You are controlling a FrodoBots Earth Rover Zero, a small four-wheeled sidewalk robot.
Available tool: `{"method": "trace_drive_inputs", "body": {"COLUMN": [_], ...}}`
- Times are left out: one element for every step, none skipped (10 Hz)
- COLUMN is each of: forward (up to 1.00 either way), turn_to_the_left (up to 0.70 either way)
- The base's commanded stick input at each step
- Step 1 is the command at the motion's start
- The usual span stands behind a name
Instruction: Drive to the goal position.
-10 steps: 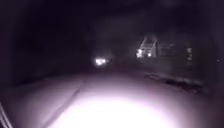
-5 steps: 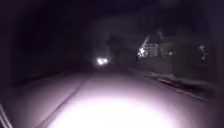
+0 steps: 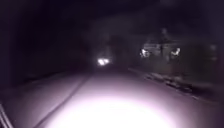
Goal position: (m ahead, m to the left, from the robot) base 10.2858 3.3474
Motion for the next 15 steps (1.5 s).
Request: {"method": "trace_drive_inputs", "body": {"forward": [1.00, 1.00, 1.00, 1.00, 1.00, 1.00, 1.00, 1.00, 1.00, 1.00, 1.00, 1.00, 1.00, 1.00, 1.00], "turn_to_the_left": [0.00, 0.00, 0.00, 0.00, 0.00, 0.00, 0.00, 0.00, 0.00, 0.00, 0.00, 0.00, 0.00, 0.00, 0.00]}}
